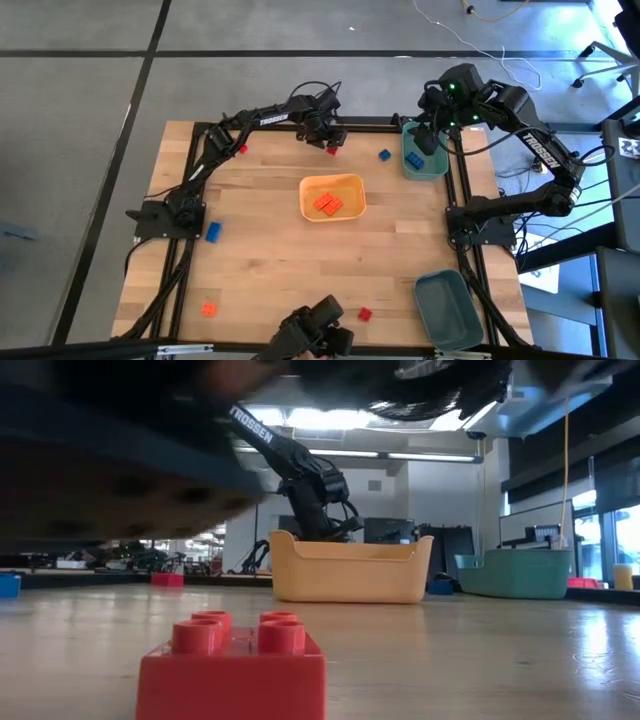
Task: Sort & place blocks by color
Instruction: Put the red game piece into the gray bin
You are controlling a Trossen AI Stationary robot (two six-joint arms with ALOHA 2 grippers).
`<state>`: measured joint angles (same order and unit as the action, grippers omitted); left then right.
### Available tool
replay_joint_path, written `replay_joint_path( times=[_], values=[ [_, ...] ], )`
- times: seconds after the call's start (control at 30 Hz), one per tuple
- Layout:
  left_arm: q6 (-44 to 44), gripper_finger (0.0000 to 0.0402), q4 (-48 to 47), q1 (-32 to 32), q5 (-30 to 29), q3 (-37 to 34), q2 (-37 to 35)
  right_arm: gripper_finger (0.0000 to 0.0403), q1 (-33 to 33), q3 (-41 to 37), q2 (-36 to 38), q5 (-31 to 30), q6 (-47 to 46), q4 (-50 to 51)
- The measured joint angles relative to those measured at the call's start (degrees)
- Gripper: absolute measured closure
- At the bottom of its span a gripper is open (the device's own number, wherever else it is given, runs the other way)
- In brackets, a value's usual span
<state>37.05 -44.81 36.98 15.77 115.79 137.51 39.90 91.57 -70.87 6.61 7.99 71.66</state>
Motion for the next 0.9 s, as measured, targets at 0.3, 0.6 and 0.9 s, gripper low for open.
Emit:
replay_joint_path(
  times=[0.3,0.6,0.9],
  values=[
    [3.6,0.0205,-3.6,1.6,-0.2,0.0,0.0,0.0203,0.0,0.0,0.0,0.0,0.0,0.0],
    [3.8,0.0206,-9.5,2.9,-1.2,0.0,-0.1,0.0203,0.0,0.0,0.0,0.0,1.3,0.6],
    [-2.1,0.0206,-16.4,4.3,0.1,0.0,-0.4,0.0203,0.0,0.0,0.0,0.0,1.5,0.6]
  ],
)
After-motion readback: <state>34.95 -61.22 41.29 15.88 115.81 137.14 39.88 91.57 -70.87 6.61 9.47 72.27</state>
